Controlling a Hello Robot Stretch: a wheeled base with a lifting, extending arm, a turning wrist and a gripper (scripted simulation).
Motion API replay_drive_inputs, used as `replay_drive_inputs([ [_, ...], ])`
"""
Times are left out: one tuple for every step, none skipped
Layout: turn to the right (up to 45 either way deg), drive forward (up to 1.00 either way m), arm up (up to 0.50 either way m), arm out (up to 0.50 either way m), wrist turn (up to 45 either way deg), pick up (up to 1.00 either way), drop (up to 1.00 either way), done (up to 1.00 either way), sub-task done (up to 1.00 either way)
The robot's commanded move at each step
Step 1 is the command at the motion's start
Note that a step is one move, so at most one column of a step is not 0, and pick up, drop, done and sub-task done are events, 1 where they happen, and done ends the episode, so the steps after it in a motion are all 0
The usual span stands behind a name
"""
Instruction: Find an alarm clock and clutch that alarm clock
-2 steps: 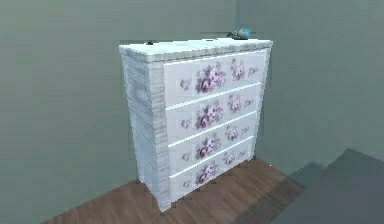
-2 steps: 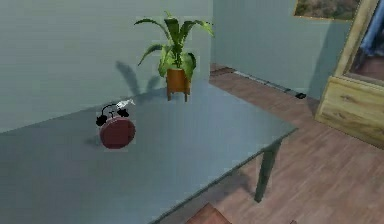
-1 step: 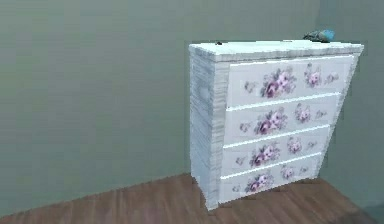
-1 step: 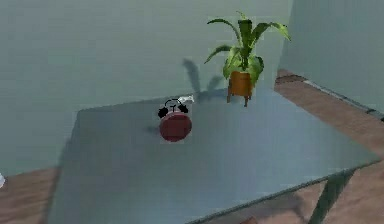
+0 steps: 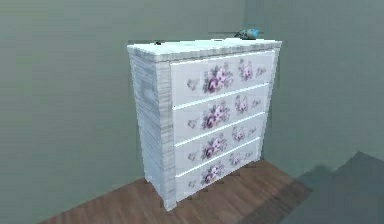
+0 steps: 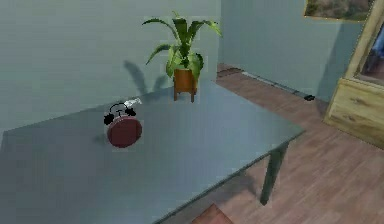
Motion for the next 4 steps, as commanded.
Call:
replay_drive_inputs([
  [0.0,0.35,0.0,0.0,0.0,0.0,0.0,0.0,0.0],
  [0.0,0.0,0.5,0.0,0.0,0.0,0.0,0.0,0.0],
  [0.0,0.0,0.38,0.0,0.0,0.0,0.0,0.0,0.0],
  [0.0,0.0,0.0,0.48,0.0,0.0,0.0,0.0,0.0],
])
